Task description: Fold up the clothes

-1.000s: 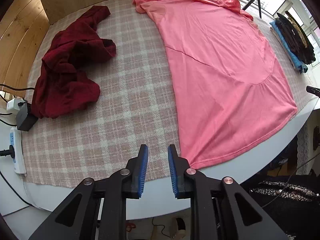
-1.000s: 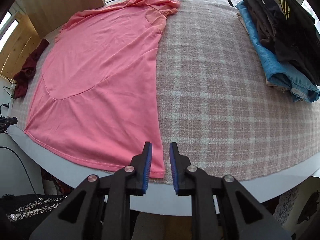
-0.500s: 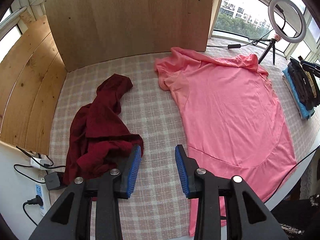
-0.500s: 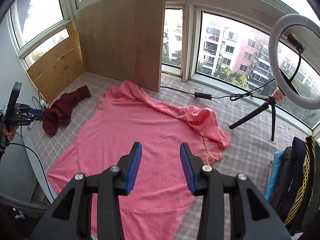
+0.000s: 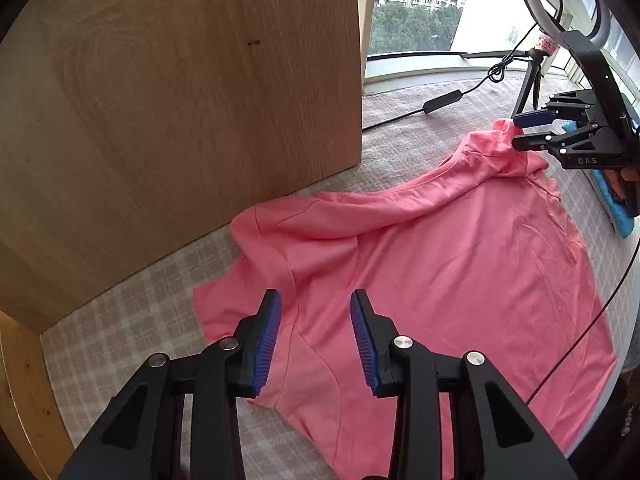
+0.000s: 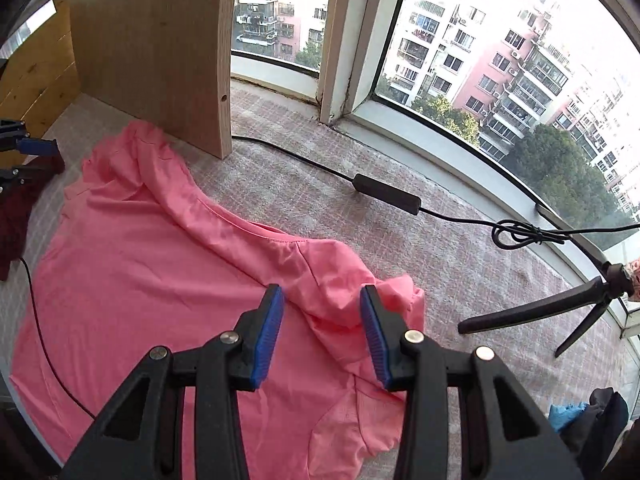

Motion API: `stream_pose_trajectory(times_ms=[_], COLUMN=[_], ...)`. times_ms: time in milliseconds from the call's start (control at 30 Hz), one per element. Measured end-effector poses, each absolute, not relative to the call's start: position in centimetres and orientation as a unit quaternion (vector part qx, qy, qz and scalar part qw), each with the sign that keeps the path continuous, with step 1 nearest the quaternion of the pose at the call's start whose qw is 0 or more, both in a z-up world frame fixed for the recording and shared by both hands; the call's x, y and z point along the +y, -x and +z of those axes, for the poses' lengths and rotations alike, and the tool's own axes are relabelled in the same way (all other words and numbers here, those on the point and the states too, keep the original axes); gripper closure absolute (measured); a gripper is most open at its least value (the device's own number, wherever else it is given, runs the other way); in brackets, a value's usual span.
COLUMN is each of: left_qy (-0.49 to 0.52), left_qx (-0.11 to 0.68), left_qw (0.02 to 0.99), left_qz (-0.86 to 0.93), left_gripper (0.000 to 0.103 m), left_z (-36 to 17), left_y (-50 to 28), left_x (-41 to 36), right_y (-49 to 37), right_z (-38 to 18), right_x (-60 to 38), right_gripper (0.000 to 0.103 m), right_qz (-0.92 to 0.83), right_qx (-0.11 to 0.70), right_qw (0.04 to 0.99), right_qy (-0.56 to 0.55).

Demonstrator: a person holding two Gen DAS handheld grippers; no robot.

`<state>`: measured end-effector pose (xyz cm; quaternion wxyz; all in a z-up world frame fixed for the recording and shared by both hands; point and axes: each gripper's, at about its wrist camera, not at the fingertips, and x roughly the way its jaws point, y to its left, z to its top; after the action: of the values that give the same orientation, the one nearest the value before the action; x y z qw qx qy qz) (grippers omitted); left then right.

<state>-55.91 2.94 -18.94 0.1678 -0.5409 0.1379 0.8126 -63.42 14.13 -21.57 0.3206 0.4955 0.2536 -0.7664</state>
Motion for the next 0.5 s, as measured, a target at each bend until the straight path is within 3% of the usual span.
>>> stream_pose_trajectory(times_ms=[333, 367, 433, 467, 500], left_qy=[0.550, 0.553, 0.553, 0.552, 0.550], left_qx=[0.173, 0.174, 0.175, 0.175, 0.175], left_qw=[0.164, 0.163, 0.161, 0.160, 0.159], left_qz=[0.800, 0.799, 0.799, 0.800, 0.801], left_gripper=[0.070, 0.073, 0.096, 0.100, 0.102], left_z=[-24.1, -24.4, -24.6, -24.6, -24.6], left_y=[61.1, 61.1, 61.1, 61.1, 61.0], left_x=[6.5, 6.5, 6.4, 6.3, 6.3], right_y=[66.8, 66.9, 66.8, 66.8, 66.9], right_z=[-26.7, -26.9, -27.4, -27.6, -27.7], right_x=[14.1, 14.2, 14.5, 14.6, 14.7], right_gripper=[0.064, 0.064, 0.064, 0.066, 0.081], right_qz=[-0.721, -0.719, -0.715, -0.716, -0.717], right_qx=[0.286, 0.287, 0.285, 0.286, 0.288], right_qw=[0.370, 0.372, 0.378, 0.376, 0.373], right_qy=[-0.512, -0.513, -0.515, -0.514, -0.513])
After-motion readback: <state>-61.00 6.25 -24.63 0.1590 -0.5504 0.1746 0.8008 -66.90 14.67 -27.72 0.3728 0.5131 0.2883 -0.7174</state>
